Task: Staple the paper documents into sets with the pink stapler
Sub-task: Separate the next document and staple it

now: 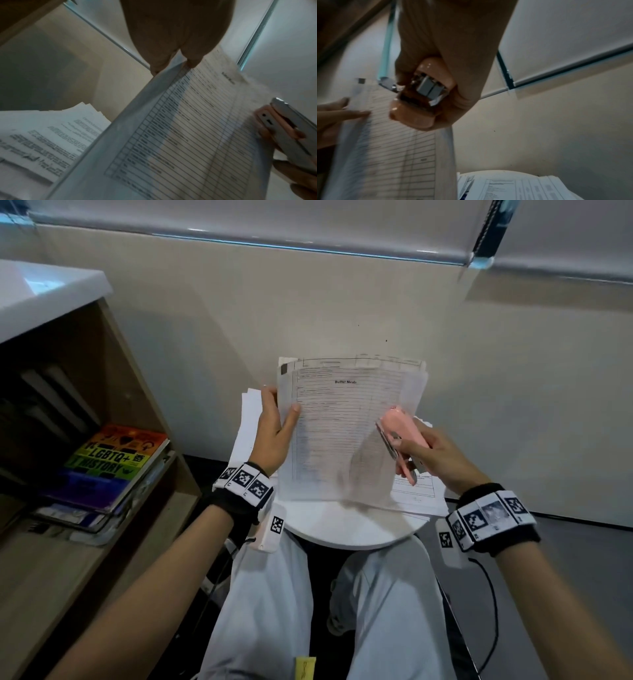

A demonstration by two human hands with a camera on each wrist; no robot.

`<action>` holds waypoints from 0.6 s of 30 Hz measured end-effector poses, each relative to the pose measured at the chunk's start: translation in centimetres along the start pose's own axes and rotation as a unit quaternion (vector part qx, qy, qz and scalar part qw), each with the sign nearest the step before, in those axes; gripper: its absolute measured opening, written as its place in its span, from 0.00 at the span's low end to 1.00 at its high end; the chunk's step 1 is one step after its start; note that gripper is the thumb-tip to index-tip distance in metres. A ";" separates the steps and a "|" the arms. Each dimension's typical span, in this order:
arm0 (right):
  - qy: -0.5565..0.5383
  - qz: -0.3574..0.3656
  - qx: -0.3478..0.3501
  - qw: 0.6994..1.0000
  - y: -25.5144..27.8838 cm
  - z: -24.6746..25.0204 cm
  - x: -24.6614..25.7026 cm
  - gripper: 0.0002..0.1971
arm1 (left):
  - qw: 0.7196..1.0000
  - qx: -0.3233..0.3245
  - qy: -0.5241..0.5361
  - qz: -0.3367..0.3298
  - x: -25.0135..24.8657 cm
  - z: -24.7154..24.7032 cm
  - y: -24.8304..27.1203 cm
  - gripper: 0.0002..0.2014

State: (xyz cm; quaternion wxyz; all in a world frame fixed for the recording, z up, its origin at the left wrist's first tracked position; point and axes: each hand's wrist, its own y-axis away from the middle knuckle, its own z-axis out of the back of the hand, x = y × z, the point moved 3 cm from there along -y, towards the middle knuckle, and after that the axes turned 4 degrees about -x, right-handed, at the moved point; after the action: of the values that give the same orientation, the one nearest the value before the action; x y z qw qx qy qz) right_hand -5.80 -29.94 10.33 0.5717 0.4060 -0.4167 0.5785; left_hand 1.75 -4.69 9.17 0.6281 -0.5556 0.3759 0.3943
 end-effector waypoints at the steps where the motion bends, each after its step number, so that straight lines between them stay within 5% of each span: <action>1: 0.002 0.006 -0.009 1.000 0.0 -0.3 0.3 0.08 | 1.000 -0.020 -0.003 -0.013 -0.3 -0.1 0.1 0.16; 6: -0.043 0.062 -0.071 0.995 0.2 -2.7 0.5 0.23 | 0.989 -0.126 0.035 -0.076 -0.7 -0.6 1.2 0.23; 10: -0.041 0.038 -0.048 0.997 0.7 -3.6 -0.5 0.13 | 0.994 -0.093 0.048 -0.029 0.3 -1.4 2.2 0.25; 14: -0.043 0.016 -0.046 0.998 0.5 -3.4 -0.9 0.09 | 0.997 -0.060 0.048 0.021 1.2 -1.3 1.7 0.12; 18: -0.026 0.011 -0.081 0.996 0.2 -2.7 -0.3 0.11 | 0.998 -0.067 0.012 -0.008 0.0 -0.9 0.8 0.04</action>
State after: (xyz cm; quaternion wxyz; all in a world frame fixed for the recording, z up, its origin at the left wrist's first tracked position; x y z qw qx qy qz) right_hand -5.95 -27.52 9.20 0.5852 0.3684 -0.4815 0.5385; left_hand 0.96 -5.56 8.78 0.5880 -0.6043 0.3519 0.4065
